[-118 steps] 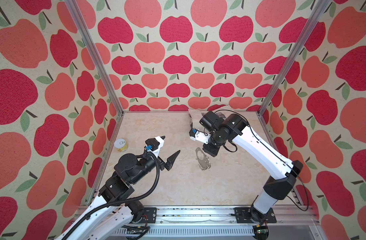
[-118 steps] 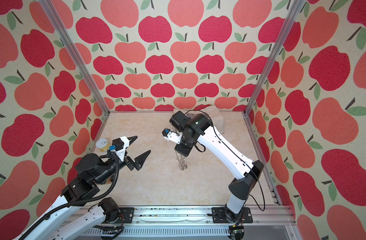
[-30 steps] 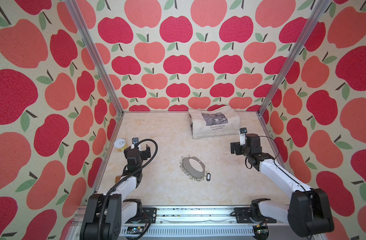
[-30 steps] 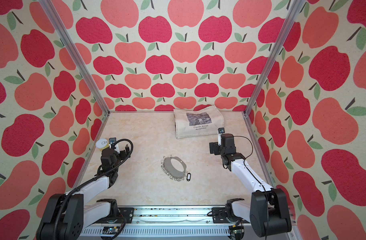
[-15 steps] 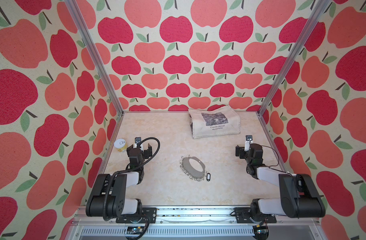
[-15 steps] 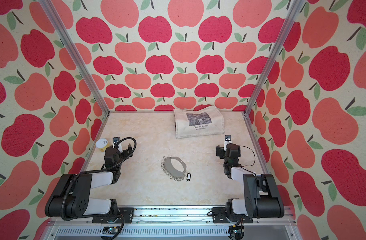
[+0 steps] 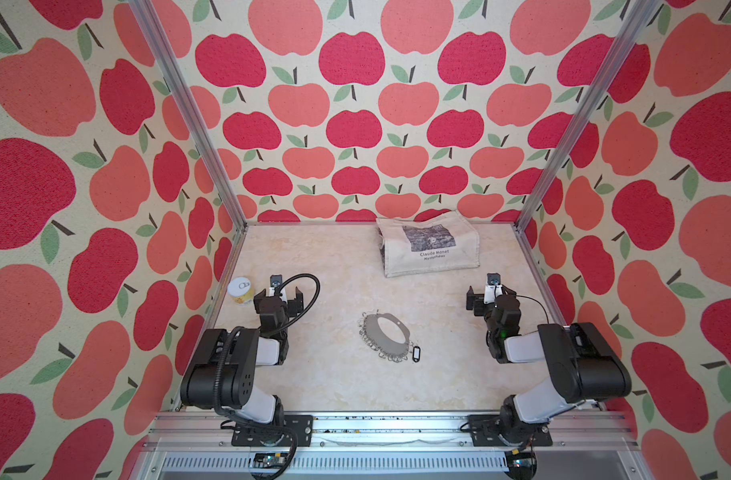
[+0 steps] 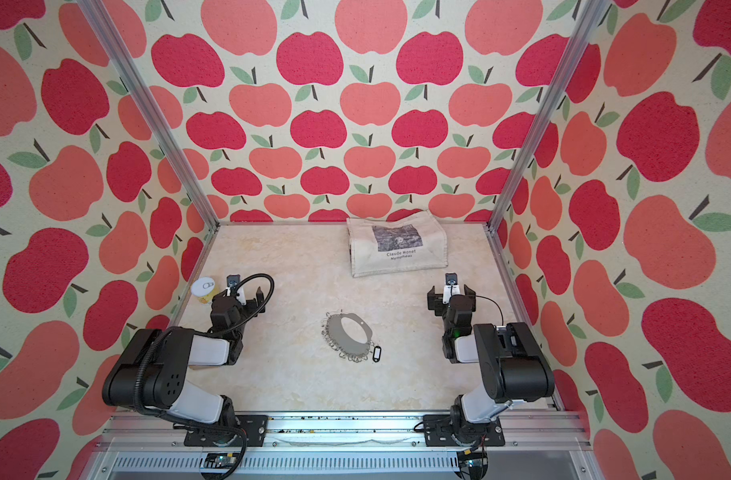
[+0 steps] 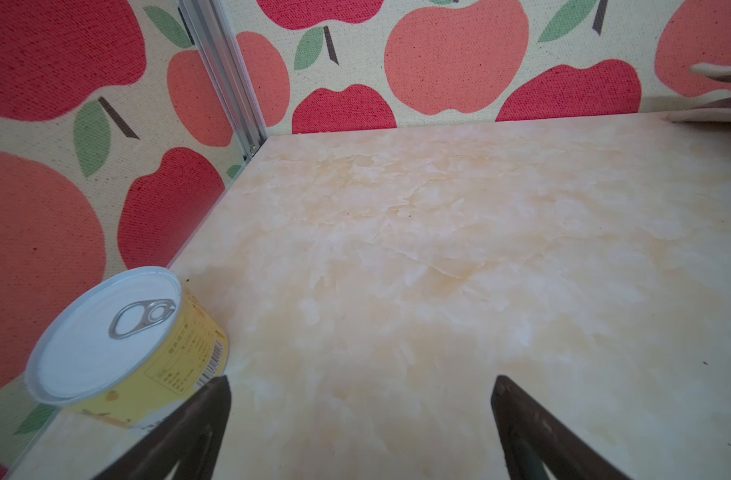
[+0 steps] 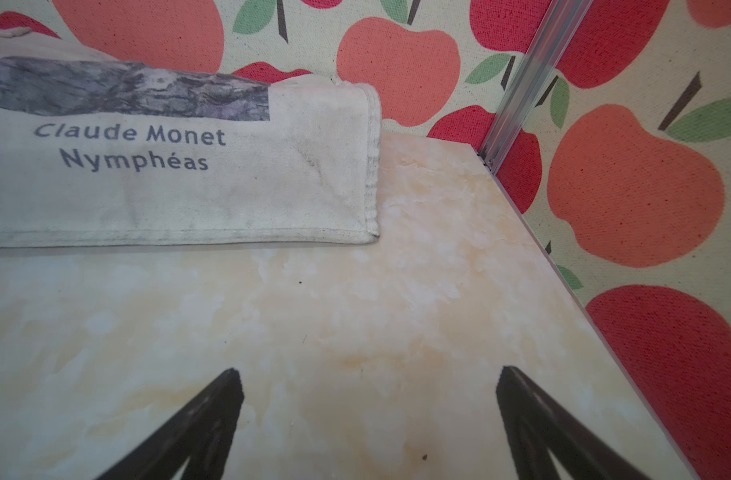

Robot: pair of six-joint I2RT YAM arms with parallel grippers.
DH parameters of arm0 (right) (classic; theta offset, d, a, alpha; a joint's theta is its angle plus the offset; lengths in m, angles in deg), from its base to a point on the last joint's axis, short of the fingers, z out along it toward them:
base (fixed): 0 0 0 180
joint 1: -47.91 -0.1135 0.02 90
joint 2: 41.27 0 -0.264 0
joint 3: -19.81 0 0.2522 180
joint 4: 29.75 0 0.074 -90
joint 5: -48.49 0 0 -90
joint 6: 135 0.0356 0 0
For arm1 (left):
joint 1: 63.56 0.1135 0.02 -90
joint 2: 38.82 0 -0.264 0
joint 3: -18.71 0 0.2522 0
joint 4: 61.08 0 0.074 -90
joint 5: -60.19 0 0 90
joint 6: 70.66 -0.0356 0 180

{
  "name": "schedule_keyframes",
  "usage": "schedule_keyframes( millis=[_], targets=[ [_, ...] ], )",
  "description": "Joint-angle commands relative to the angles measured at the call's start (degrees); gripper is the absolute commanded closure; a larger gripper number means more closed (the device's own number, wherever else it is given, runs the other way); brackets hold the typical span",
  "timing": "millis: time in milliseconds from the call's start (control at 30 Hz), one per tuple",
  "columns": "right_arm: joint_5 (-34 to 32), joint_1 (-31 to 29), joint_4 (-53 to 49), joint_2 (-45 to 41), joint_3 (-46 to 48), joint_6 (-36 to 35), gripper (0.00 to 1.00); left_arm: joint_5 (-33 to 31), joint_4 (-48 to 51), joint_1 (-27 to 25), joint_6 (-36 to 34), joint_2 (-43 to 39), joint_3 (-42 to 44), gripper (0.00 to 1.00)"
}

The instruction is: Put the keys on the keyring

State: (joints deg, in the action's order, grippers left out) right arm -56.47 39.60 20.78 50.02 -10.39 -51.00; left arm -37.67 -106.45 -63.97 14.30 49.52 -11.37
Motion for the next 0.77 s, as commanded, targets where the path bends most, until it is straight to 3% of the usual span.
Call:
schedule_keyframes(
  millis=[0, 133, 733],
  targets=[
    [-2.5, -1.1, 7.0, 1.8, 1.3, -1.3, 0.01, 1.9, -2.7, 0.8, 1.8, 1.7, 0.0, 0.01],
    [-6.7, -1.5, 6.8, 2.1, 0.9, -0.7, 0.01, 1.0, -4.8, 0.8, 1.5, 4.1, -0.1, 0.01],
    [-6.5, -1.1, 3.7, 1.7, -0.5, -0.1, 0.01, 0.6, -4.9, 0.7, 1.4, 4.5, -0.6, 0.01]
  ],
)
